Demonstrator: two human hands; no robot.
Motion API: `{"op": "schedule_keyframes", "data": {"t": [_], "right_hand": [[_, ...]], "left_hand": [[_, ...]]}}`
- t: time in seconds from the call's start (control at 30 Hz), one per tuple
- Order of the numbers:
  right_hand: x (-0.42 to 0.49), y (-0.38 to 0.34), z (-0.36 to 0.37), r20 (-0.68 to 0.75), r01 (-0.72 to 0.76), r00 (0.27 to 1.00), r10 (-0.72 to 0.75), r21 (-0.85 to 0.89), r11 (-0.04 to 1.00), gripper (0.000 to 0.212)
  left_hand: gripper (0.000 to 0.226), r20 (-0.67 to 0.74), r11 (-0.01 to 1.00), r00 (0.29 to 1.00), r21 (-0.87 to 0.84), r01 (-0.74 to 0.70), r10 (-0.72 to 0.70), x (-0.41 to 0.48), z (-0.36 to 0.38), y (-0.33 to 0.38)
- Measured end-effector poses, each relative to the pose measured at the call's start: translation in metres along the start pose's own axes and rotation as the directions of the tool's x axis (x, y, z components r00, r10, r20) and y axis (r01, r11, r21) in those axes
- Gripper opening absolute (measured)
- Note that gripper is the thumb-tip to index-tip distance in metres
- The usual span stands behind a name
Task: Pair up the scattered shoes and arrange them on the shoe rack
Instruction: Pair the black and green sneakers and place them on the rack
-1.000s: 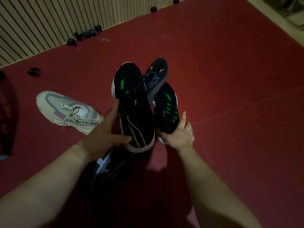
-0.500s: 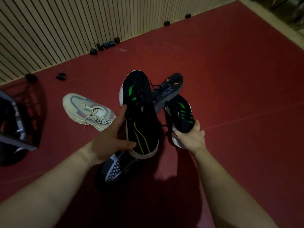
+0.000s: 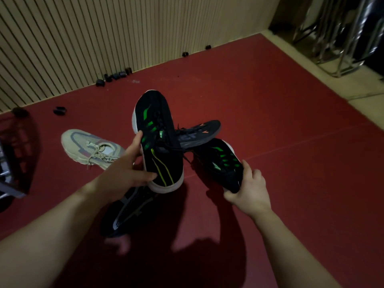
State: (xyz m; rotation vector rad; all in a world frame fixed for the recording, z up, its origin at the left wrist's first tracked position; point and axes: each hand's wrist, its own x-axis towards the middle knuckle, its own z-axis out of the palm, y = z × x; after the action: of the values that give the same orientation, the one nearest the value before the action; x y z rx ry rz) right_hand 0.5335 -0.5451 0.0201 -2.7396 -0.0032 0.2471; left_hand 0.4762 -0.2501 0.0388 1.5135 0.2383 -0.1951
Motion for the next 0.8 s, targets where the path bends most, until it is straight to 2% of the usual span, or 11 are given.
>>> {"op": "schedule_keyframes", "data": {"t": [0.07, 0.2, 0.3, 0.4, 0.5, 0.6, 0.67, 0.7, 0.8], "right_hand": [[-0.008, 0.012, -0.012, 0.007, 0.019, 1.000, -0.019, -0.015, 1.000, 0.102], [-0.021, 0.036, -0.039, 0.010, 0.000, 1.000, -0.001, 0.093, 0.996, 0.103], [-0.033, 0.053, -0.058, 0.011, -0.013, 1.000, 0.012, 0.109, 0.994, 0.102], [-0.044, 0.065, -0.077, -0.067, -0.052, 0.996, 0.065, 0.180, 0.982, 0.100], [-0.044, 0.073, -0.095, -0.174, -0.070, 0.977, 0.123, 0.283, 0.956, 0.100], [-0.042, 0.072, -0.105, -0.229, -0.027, 0.963, 0.144, 0.450, 0.892, 0.085], [-0.043, 0.064, -0.106, -0.245, 0.042, 0.965, 0.096, 0.504, 0.863, 0.073], [-0.043, 0.059, -0.105, -0.233, 0.064, 0.970, 0.067, 0.511, 0.857, 0.074], [-0.040, 0.035, -0.096, -0.191, 0.129, 0.981, -0.034, 0.513, 0.849, 0.090]], "left_hand": [[0.109, 0.012, 0.999, 1.000, -0.032, 0.014, -0.013, 0.001, 0.009, 0.003], [0.110, 0.032, 0.999, 0.999, -0.046, 0.024, -0.022, 0.010, 0.026, 0.006], [0.108, 0.058, 0.997, 0.998, -0.072, 0.032, -0.028, 0.019, 0.041, 0.013], [0.107, 0.099, 0.996, 0.995, -0.088, 0.023, -0.014, 0.026, 0.054, 0.017], [0.116, 0.174, 0.998, 0.985, -0.067, 0.012, 0.000, 0.032, 0.064, 0.017], [0.116, 0.189, 0.998, 0.982, -0.066, 0.006, 0.007, 0.035, 0.075, 0.019], [0.108, 0.184, 0.996, 0.983, -0.085, 0.005, 0.011, 0.034, 0.078, 0.022], [0.111, 0.193, 0.996, 0.981, -0.093, 0.006, 0.012, 0.031, 0.077, 0.024], [0.123, 0.195, 0.994, 0.980, -0.109, -0.017, 0.038, 0.016, 0.064, 0.031]]}}
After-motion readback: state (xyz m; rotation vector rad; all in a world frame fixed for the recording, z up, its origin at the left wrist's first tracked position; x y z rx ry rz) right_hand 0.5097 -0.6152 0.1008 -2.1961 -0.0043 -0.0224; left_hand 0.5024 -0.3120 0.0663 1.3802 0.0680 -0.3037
